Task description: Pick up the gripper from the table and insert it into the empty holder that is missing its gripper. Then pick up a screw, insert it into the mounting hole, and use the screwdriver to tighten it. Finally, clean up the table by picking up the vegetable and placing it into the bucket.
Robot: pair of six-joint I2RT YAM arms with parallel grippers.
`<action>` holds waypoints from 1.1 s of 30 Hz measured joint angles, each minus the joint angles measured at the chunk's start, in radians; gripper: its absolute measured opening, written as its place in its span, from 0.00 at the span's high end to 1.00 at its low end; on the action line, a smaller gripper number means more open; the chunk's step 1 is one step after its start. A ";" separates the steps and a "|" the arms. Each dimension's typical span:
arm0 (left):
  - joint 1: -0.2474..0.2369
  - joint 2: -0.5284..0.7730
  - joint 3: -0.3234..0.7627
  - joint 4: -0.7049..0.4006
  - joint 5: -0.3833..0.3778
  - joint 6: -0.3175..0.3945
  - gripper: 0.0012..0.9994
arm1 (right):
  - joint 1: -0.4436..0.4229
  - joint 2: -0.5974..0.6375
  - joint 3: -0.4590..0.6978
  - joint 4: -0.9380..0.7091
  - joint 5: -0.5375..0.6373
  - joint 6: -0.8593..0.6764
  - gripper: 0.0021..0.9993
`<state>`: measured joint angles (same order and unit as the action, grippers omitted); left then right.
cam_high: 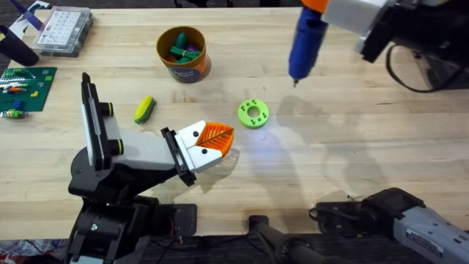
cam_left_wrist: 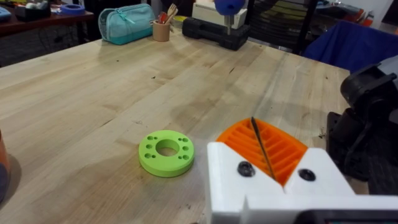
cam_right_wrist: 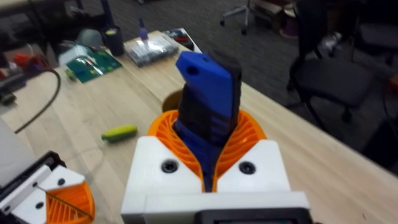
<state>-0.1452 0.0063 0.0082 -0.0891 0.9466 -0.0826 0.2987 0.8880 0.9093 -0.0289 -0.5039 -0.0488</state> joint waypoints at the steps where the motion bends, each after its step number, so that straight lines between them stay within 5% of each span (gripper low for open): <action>1: 0.000 0.000 0.000 0.003 0.000 0.000 0.98 | 0.006 0.005 -0.003 0.005 -0.001 0.001 0.95; 20: 0.000 0.000 0.000 0.002 0.000 -0.001 0.98 | 0.008 0.006 -0.021 0.030 0.005 -0.003 0.95; 33: 0.000 0.000 0.000 0.002 0.001 -0.001 0.98 | 0.008 0.109 0.206 0.114 -0.222 0.084 0.95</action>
<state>-0.1455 0.0063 0.0082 -0.0868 0.9473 -0.0834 0.3065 0.9968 1.1153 0.0849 -0.7254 0.0354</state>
